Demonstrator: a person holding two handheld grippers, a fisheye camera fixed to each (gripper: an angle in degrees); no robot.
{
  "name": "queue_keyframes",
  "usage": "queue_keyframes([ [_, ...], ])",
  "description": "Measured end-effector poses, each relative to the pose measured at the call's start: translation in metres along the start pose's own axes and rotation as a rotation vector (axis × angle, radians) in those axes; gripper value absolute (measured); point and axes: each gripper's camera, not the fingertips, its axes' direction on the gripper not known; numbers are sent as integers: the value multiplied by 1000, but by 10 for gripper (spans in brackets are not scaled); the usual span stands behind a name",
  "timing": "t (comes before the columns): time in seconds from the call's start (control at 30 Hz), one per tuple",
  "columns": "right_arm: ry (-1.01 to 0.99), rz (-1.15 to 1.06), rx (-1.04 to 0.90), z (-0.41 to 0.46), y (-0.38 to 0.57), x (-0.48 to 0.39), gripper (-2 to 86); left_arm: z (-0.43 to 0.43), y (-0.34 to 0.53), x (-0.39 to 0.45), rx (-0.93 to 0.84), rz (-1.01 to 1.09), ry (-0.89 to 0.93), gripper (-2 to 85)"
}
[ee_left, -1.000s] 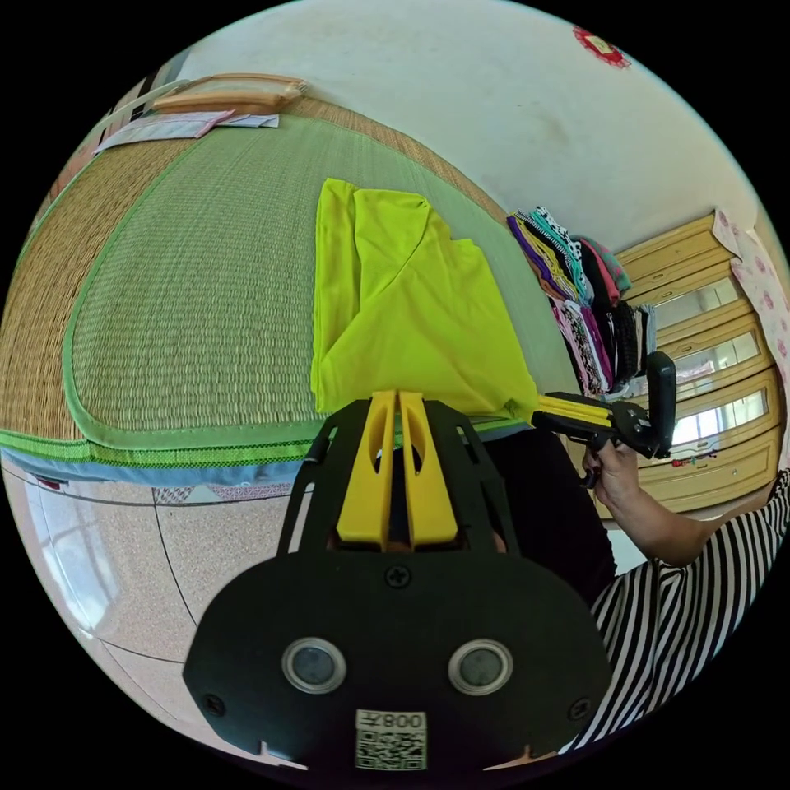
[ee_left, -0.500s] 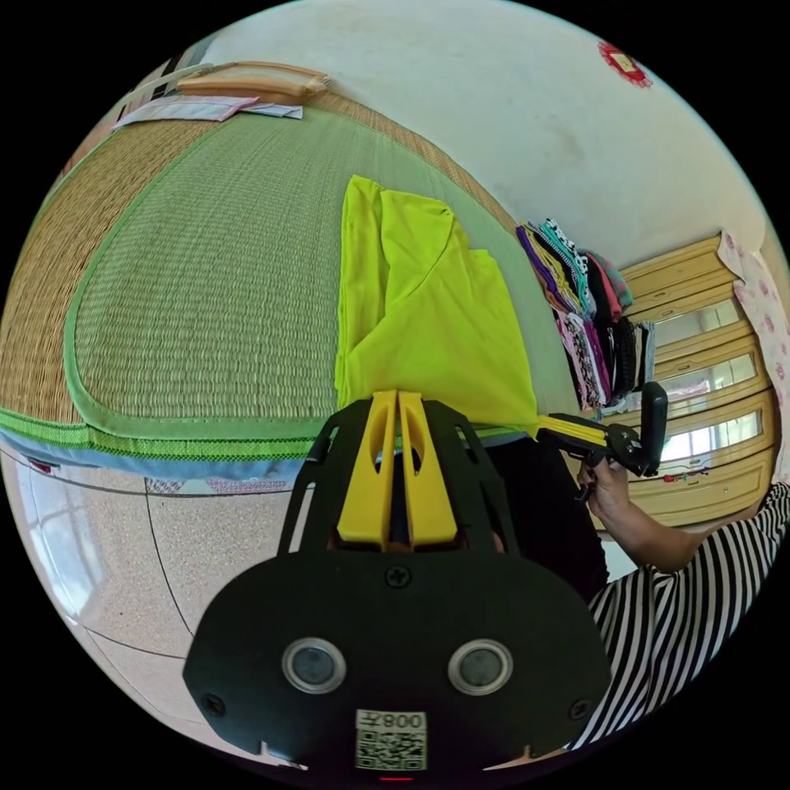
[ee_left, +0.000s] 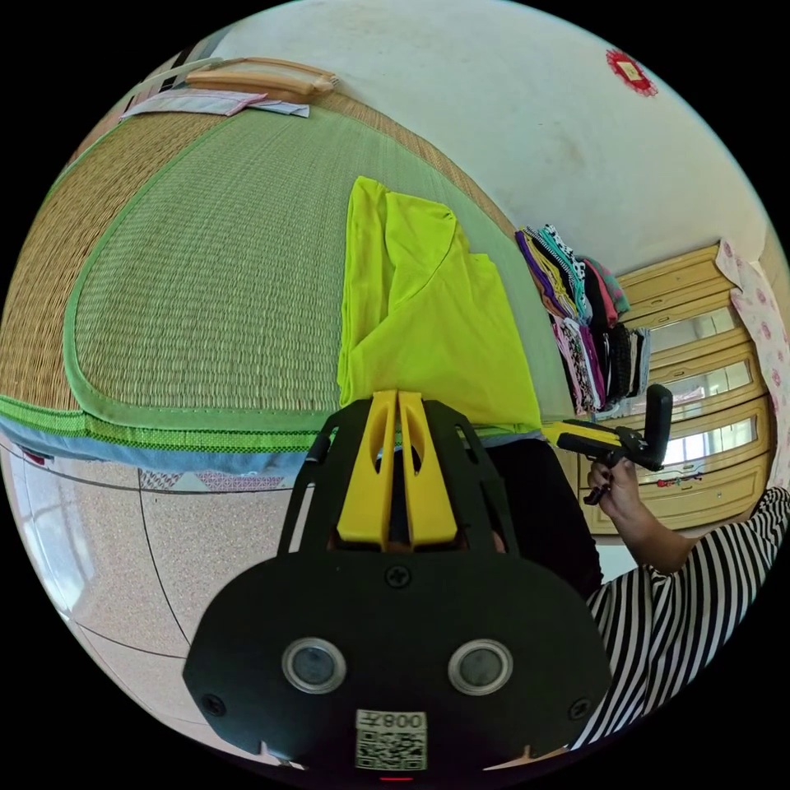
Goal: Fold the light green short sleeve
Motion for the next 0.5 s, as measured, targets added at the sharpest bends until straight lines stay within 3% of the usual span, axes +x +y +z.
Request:
queue_keyframes([
  [0.5, -72, -18, -73, 64, -16, 54, 1, 15, -4, 16, -5, -17, 9, 3],
])
